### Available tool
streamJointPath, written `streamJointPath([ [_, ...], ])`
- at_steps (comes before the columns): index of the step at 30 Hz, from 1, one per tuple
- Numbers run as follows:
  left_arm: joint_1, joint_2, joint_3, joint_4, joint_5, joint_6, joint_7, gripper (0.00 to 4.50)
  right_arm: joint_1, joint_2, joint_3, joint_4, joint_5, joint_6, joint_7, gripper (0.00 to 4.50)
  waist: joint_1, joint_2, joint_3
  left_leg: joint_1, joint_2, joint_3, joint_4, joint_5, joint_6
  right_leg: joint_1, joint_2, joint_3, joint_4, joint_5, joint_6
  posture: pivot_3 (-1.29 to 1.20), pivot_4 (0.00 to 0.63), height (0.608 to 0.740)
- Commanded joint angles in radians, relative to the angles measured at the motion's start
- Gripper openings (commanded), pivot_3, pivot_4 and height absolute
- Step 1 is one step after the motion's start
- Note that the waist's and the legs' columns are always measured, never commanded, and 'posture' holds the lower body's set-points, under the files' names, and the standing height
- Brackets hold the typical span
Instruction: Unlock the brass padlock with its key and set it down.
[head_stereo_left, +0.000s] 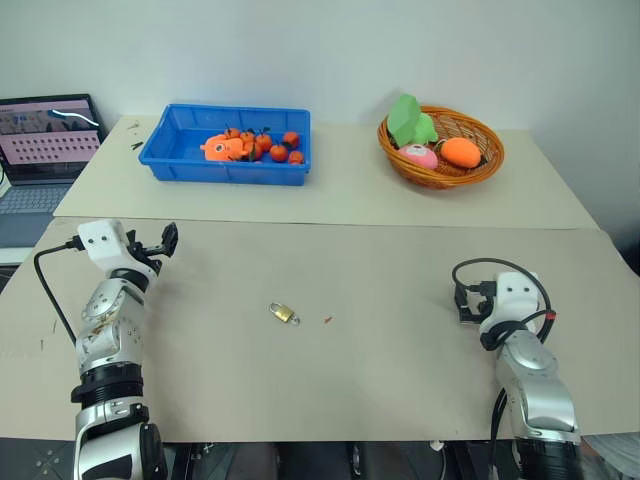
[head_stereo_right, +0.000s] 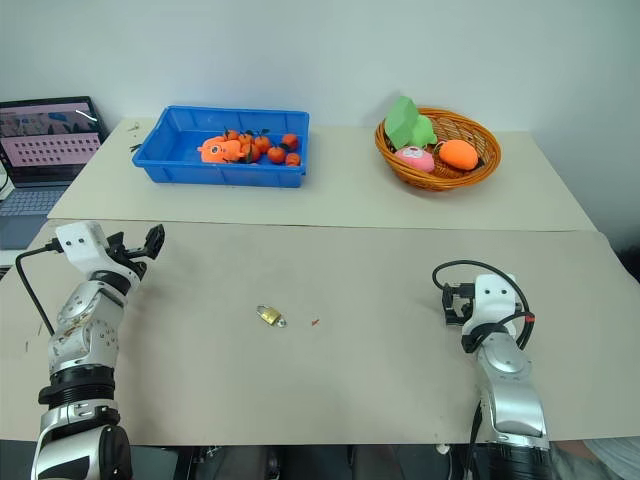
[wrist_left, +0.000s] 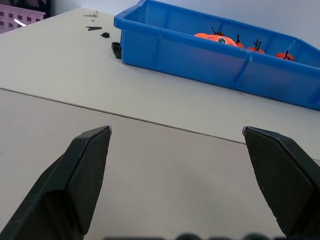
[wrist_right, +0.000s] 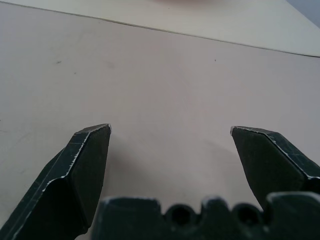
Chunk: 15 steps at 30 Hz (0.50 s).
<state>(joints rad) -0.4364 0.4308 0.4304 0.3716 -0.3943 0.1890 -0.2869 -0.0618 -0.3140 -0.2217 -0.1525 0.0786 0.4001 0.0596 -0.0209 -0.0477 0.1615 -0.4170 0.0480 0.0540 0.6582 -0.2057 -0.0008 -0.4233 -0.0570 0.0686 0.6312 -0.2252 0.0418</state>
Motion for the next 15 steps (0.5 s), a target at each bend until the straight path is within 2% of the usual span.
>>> streamJointPath([
  [1, -0.019, 0.011, -0.027, -0.016, 0.002, -0.024, -0.056, 4.47, 0.005, -0.009, -0.015, -0.055, -0.018, -0.015, -0.01, 4.5, 0.0, 0.0, 0.0, 0.0, 0.0, 0.0, 0.0, 0.0, 0.0, 0.0, 0.0, 0.0, 0.0, 0.0, 0.0, 0.0, 0.15, 0.74],
  [5, 0.042, 0.066, -0.102, -0.081, -0.004, -0.025, -0.258, 4.47, 0.009, -0.008, 0.006, -0.074, -0.029, 0.004, -0.002, 4.5, 0.001, 0.0, 0.0, 0.0, 0.0, 0.0, 0.0, 0.0, 0.0, 0.0, 0.0, 0.0, 0.0, 0.0, 0.0, 0.0, 0.15, 0.74],
  [8, 0.155, 0.161, -0.164, -0.171, -0.016, -0.033, -0.488, 4.47, -0.001, -0.021, 0.024, -0.092, -0.025, 0.027, 0.026, 4.5, -0.013, 0.0, 0.0, 0.0, 0.001, 0.001, 0.0, 0.0, 0.0, -0.001, 0.0, 0.001, 0.0, 0.0, -0.001, 0.0, 0.15, 0.74],
  [10, 0.219, 0.226, -0.197, -0.211, 0.001, -0.043, -0.585, 4.47, -0.008, -0.029, 0.033, -0.109, -0.019, 0.041, 0.049, 4.5, -0.022, 0.0, 0.0, 0.0, 0.001, 0.001, -0.001, 0.0, 0.0, -0.001, 0.0, 0.0, 0.0, -0.001, -0.002, 0.0, 0.15, 0.74],
  [12, 0.261, 0.281, -0.204, -0.235, -0.005, -0.023, -0.655, 4.47, -0.016, -0.047, 0.045, -0.143, 0.011, 0.066, 0.102, 4.5, -0.024, 0.001, 0.0, 0.001, 0.002, 0.001, -0.002, 0.0, 0.0, -0.002, 0.0, 0.0, 0.0, -0.001, -0.003, 0.0, 0.15, 0.74],
  [15, 0.3, 0.339, -0.223, -0.265, 0.008, -0.023, -0.72, 4.47, -0.021, -0.115, 0.089, -0.251, 0.1, 0.131, 0.262, 4.5, -0.023, 0.001, 0.0, 0.002, 0.002, 0.002, -0.002, 0.0, 0.0, -0.002, 0.0, 0.0, 0.001, -0.004, -0.008, 0.0, 0.15, 0.74],
])
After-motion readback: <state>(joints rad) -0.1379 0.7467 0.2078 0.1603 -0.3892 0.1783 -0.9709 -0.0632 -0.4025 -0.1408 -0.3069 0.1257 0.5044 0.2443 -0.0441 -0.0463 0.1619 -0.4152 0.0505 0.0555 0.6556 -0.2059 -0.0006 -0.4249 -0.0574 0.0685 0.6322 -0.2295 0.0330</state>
